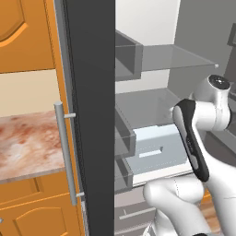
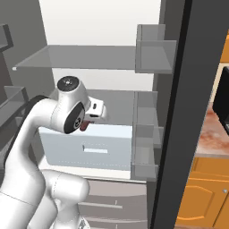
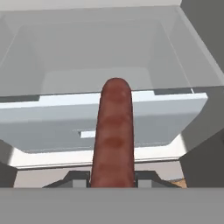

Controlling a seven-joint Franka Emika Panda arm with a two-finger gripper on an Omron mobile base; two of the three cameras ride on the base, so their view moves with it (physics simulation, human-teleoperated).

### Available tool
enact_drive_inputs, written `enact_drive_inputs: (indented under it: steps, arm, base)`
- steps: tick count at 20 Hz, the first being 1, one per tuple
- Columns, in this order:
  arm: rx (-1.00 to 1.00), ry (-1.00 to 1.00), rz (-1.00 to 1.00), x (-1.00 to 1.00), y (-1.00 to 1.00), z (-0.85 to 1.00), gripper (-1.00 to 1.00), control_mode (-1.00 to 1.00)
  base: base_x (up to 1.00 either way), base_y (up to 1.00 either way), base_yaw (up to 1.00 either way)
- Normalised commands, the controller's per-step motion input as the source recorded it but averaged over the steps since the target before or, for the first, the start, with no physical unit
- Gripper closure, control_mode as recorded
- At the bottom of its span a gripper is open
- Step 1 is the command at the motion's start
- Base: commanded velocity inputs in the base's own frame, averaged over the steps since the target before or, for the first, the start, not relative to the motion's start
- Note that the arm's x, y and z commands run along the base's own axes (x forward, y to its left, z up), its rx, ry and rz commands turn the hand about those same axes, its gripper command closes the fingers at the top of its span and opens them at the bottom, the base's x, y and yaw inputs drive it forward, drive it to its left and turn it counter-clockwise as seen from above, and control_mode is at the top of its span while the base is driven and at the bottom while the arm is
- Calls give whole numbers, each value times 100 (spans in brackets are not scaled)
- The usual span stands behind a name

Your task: Retrieve the sausage and cheese from the fridge and place them on the cutting board on the counter.

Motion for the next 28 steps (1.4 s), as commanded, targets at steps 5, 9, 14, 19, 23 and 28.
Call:
enact_drive_inputs:
  steps: [5, 9, 14, 19, 23, 28]
  arm:
    - [-11, 0, 11, -65, -1, 50, 100, -100]
    - [-9, 0, 8, -54, 0, 50, 100, -100]
    - [-7, 0, 11, -41, 13, 7, 100, -100]
    - [-3, 0, 5, -21, 10, 0, 100, 100]
    - [0, 0, 0, 0, 0, 0, 100, 100]
    - [0, 0, 0, 0, 0, 0, 100, 100]
  base:
    - [0, 0, 0]
    - [0, 0, 0]
    - [0, 0, 0]
    - [-19, 8, 2]
    - [-54, 3, 0]
    - [-89, -12, -24]
